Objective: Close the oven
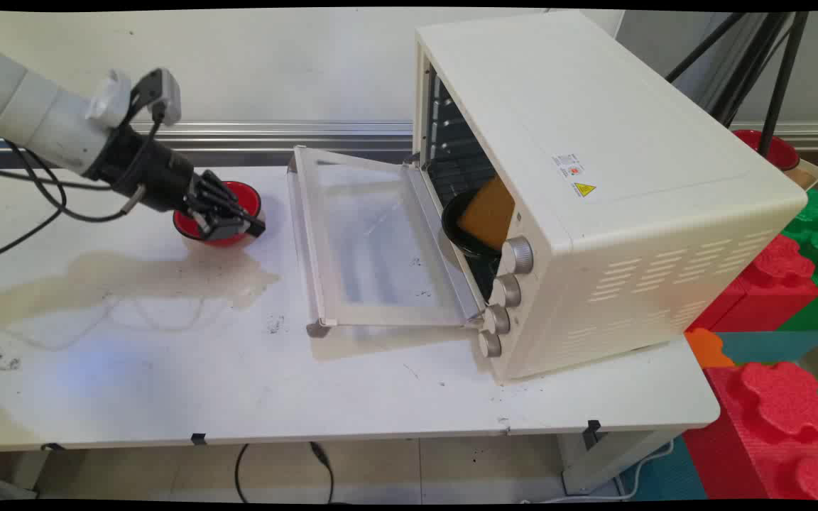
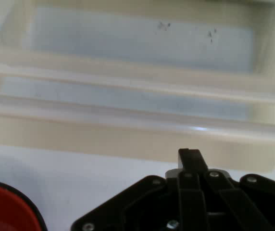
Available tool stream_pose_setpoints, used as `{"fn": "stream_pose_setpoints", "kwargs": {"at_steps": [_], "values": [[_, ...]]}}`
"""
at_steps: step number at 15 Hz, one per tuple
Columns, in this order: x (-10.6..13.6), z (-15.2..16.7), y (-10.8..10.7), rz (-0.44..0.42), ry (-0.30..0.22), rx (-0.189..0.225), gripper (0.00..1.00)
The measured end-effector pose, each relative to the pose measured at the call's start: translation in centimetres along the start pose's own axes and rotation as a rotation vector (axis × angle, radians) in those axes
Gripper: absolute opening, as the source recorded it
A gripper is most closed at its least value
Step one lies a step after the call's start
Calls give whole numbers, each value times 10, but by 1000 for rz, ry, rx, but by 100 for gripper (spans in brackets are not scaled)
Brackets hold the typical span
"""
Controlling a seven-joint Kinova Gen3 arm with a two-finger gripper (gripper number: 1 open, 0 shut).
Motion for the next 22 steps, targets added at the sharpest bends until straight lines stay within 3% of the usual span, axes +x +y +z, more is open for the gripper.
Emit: {"fn": "stream_pose_setpoints", "kwargs": {"at_steps": [9,22], "values": [[-28,53,0,70,-53,-28,0],[-29,95,4,85,-9,-20,0]]}}
